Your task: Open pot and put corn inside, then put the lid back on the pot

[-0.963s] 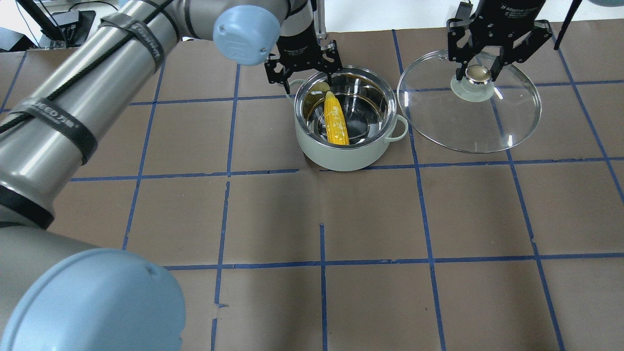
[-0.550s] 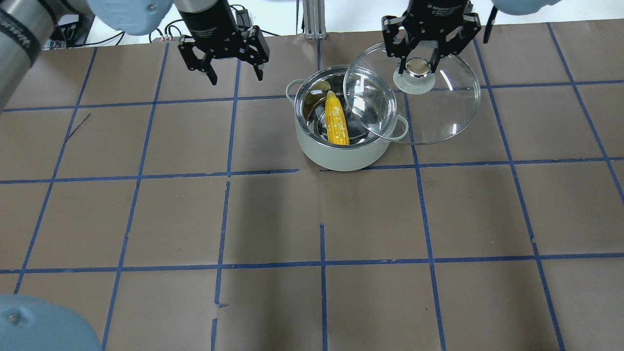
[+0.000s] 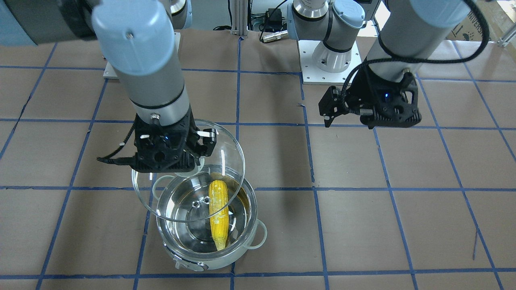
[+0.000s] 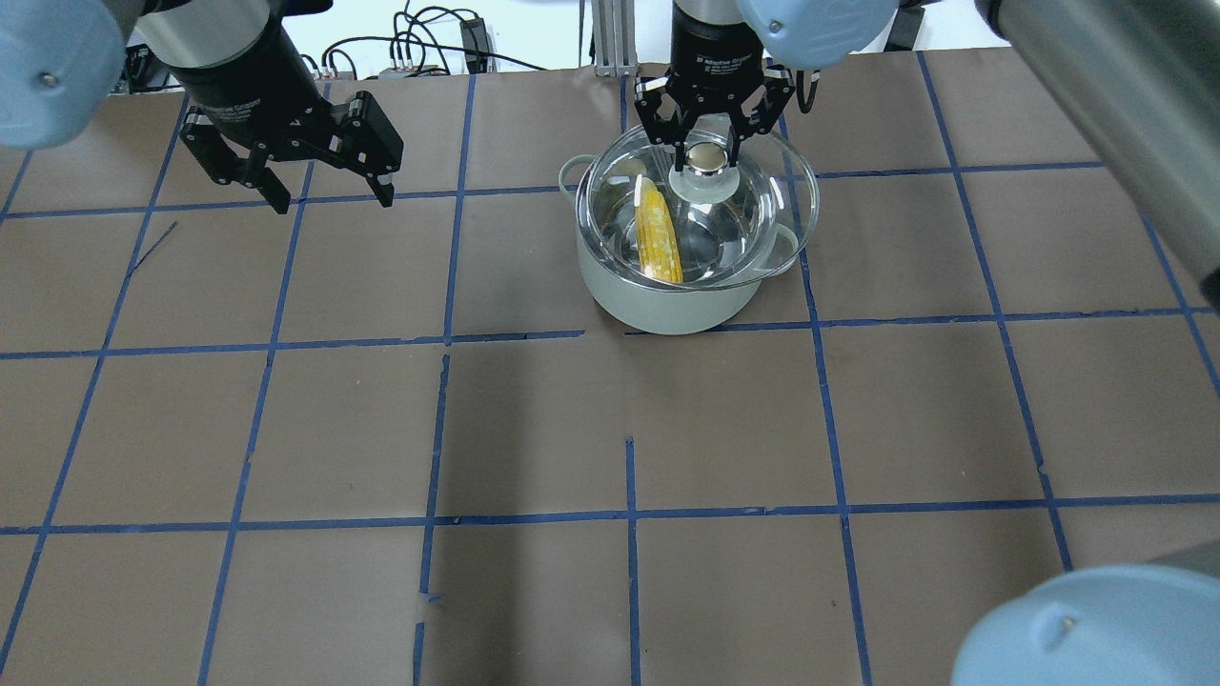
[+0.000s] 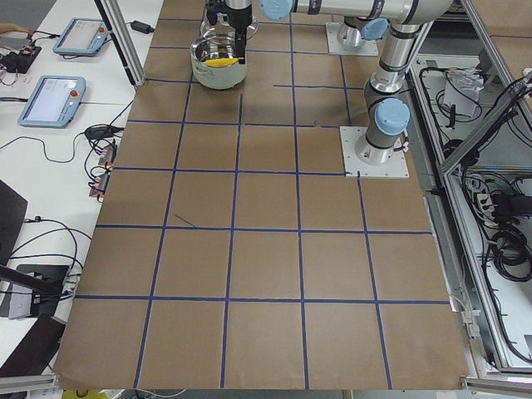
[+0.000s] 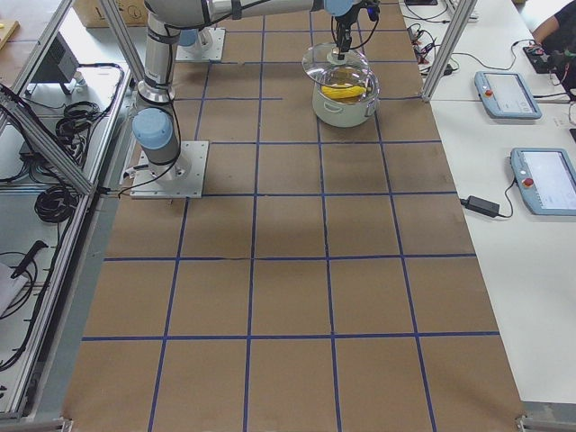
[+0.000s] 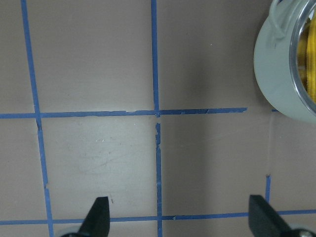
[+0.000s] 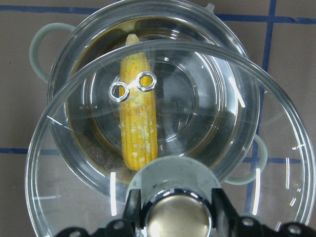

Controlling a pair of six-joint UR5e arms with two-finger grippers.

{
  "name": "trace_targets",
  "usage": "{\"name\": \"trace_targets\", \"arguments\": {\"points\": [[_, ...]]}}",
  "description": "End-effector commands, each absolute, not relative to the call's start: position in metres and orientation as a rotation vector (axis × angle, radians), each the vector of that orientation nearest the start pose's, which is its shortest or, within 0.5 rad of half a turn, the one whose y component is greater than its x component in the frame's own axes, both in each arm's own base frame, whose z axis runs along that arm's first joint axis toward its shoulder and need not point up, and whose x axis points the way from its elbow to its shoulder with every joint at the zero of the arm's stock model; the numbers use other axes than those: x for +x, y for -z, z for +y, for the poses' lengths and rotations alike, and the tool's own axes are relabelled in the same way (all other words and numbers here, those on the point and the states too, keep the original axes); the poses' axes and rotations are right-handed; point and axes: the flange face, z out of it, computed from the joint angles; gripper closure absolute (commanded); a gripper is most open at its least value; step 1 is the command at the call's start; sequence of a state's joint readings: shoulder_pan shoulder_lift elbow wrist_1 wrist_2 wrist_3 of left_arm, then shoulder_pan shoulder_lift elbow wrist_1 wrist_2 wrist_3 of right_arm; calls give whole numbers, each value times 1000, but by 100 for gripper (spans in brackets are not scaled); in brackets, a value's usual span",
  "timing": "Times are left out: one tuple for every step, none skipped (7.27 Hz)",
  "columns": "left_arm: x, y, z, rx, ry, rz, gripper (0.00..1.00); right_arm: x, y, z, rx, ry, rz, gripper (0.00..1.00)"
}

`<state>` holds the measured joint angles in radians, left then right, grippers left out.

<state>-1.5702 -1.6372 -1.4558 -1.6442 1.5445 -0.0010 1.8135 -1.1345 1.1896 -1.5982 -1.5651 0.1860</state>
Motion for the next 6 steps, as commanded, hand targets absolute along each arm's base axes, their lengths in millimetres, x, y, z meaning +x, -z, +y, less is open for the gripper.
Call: {"name": "trace_targets", "arguments": {"points": [[-140, -513, -510, 12, -29, 3142, 0, 298, -402, -630, -108, -35, 3138, 58], [-145, -507, -506, 27, -50, 3128, 0, 301, -390, -640, -108, -1, 3132, 58], [-145, -511, -508, 29, -24, 3129, 0, 302, -381, -645, -110, -1, 3130, 58], [-137, -518, -505, 31, 0, 3129, 0, 303, -380, -646, -110, 0, 3126, 58], [-131, -516, -502, 22, -5, 3137, 0, 303, -378, -647, -113, 0, 3125, 58], [-121, -522, -506, -7, 12, 3137, 0, 303, -375, -648, -113, 2, 3125, 58]]}}
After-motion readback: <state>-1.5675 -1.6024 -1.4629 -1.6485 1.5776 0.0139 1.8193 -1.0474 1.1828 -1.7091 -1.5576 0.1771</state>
